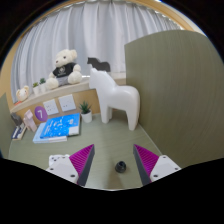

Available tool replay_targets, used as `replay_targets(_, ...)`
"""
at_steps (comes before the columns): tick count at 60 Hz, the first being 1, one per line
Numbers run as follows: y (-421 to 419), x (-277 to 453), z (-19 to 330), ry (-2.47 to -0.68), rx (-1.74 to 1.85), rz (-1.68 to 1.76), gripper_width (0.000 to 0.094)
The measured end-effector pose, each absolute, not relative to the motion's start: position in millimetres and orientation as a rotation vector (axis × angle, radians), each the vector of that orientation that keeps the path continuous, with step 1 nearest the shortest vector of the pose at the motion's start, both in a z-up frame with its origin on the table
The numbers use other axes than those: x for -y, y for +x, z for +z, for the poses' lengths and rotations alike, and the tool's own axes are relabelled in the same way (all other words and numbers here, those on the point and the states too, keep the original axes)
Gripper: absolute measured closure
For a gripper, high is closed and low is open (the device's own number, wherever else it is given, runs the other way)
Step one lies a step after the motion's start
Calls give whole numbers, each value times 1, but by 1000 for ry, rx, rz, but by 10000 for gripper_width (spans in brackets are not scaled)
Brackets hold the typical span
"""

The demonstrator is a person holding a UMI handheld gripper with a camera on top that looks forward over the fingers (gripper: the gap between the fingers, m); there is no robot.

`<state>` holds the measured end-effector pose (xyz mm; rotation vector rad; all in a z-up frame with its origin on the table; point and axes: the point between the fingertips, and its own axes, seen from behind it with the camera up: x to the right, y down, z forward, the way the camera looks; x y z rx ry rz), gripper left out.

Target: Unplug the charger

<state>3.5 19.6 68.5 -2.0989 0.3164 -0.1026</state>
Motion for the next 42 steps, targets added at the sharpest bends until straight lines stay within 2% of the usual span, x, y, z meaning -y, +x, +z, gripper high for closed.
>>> replay_targets(4, -13, -12, 126, -2011, -322, -113, 108)
replay_targets(10, -55, 8, 201, -1913, -279, -98, 91)
replay_targets(16, -110, 45, 236, -1874, -234, -73, 90)
replay_targets(24, -181, 99, 229, -1897, -192, -63, 94)
replay_targets(34, -272, 167, 183, -1986, -114, 7, 82)
replay_targets(42, -321, 209, 167, -2025, -37, 42, 81)
